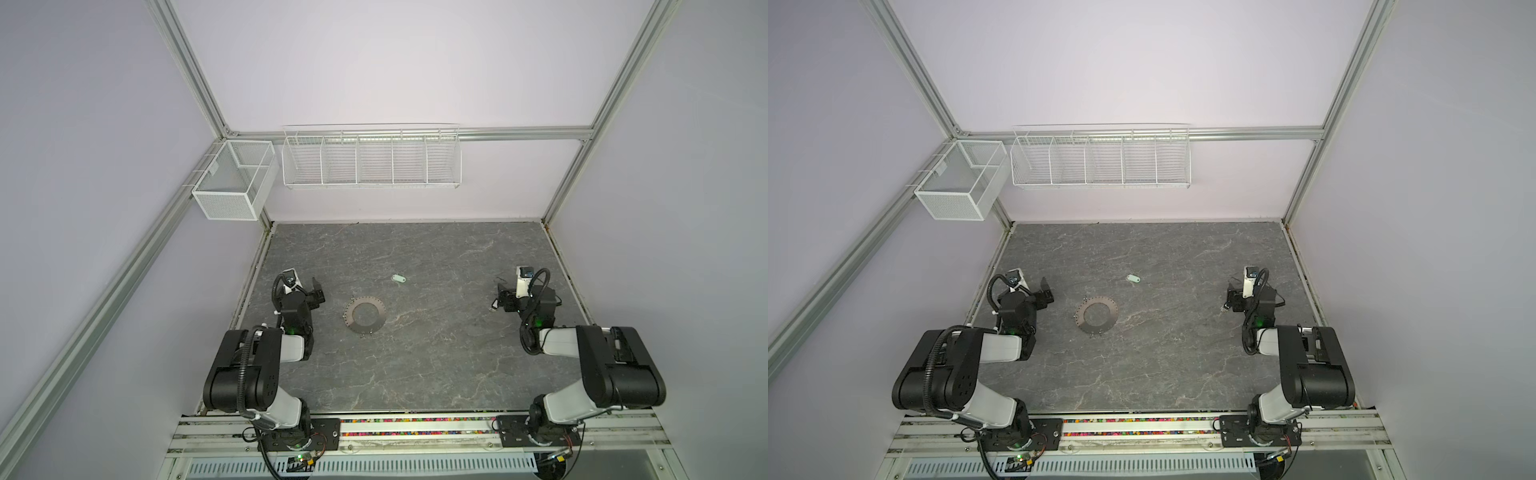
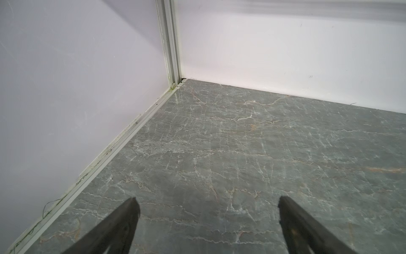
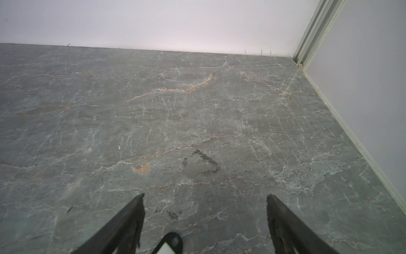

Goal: Attach keys to a key ring
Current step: Pick up the keyring from the center of the table.

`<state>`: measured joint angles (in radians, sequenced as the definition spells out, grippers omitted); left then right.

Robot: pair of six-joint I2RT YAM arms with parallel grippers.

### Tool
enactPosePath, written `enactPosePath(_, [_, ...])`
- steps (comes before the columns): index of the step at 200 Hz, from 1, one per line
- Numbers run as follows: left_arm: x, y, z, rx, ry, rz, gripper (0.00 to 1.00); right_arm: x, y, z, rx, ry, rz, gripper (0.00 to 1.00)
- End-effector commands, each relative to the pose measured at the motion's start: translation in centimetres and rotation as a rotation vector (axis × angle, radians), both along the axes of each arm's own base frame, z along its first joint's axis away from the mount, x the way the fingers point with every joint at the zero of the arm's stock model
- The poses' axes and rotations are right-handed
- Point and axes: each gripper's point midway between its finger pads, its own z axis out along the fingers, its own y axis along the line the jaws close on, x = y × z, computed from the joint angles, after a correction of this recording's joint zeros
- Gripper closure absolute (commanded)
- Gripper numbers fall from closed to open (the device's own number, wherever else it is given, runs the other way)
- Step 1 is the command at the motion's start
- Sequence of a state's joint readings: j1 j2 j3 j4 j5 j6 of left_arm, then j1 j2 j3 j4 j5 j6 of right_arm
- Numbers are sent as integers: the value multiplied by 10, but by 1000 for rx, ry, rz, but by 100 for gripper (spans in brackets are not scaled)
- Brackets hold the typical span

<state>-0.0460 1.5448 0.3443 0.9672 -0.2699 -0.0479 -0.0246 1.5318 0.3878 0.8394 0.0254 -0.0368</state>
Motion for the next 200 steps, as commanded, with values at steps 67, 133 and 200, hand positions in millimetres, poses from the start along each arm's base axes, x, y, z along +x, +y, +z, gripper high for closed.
enactPosePath(67, [5,0,5,7,-13,9,1,2,2,6,13,-18,8,12])
enactPosePath(133, [5,1,5,8,-11,9,1,2,1,5,13,-15,7,12])
enactPosePath(200, [4,1,6,9,-15,13,1,1,0,9,9,-29,-1,12])
